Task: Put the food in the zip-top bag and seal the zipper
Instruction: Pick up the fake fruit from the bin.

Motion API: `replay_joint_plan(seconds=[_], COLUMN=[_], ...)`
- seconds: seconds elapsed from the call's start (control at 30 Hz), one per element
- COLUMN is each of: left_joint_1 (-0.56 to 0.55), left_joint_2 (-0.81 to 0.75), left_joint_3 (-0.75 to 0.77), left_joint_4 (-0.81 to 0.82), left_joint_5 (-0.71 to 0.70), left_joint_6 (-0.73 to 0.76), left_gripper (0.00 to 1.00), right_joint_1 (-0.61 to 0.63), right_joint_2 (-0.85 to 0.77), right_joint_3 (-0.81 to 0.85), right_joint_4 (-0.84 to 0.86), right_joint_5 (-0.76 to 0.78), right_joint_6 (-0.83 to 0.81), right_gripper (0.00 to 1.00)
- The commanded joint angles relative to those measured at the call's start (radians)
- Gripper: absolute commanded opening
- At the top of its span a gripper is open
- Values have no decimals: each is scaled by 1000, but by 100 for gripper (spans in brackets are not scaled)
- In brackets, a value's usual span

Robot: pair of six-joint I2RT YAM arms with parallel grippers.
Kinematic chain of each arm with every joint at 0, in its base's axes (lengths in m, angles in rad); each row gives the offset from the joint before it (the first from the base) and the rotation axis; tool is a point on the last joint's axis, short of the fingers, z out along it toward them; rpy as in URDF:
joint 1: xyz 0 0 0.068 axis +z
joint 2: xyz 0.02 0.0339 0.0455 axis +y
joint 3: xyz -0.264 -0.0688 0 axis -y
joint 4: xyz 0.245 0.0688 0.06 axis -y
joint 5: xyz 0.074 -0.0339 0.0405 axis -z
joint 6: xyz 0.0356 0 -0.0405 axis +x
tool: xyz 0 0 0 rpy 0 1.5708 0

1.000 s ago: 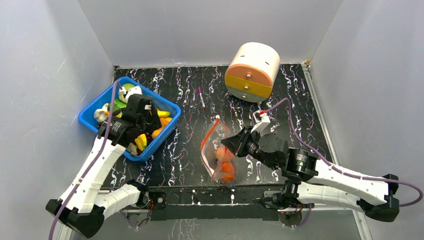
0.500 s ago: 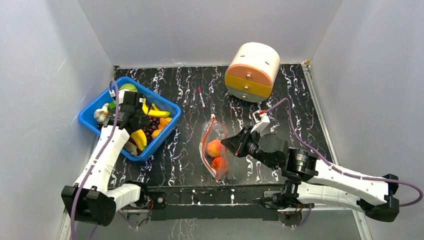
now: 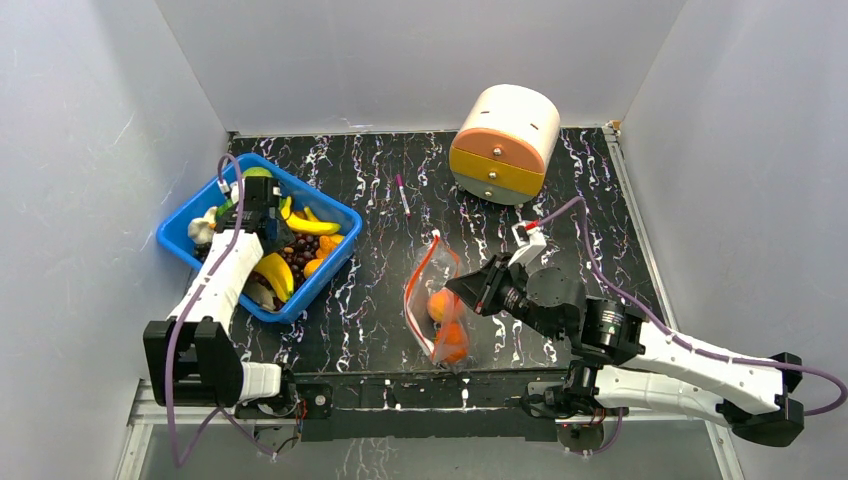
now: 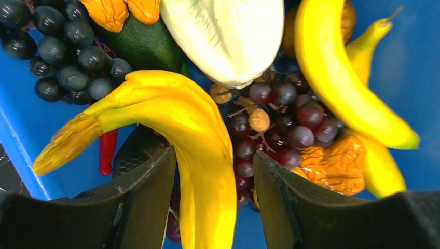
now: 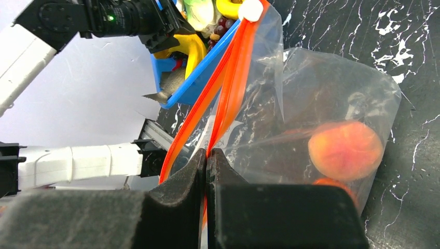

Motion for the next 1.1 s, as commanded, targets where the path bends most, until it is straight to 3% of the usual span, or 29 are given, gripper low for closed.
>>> replay_joint_plan(seconds=[0.0, 0.43, 0.87, 1.07], left_joint_1=[29, 61, 61, 61], left_joint_2=[19, 122, 24, -55], left_joint_3=[-42, -69, -59, -45], left_joint_4=[45, 72, 28, -6], left_joint_5=[-4, 47, 66, 93], left_joint_6=[29, 47, 50, 53], left_gripper=[55, 61, 25, 15], right_joint_1=[0, 0, 0, 0], right_joint_2=[-20, 10, 10, 16], right_joint_3=[37, 34, 32, 27], right_joint_4=[20, 40, 39, 43], right_joint_5=[31, 20, 19, 14], right_joint_6=[8, 4, 11, 18], right_gripper=[0, 0, 0, 0])
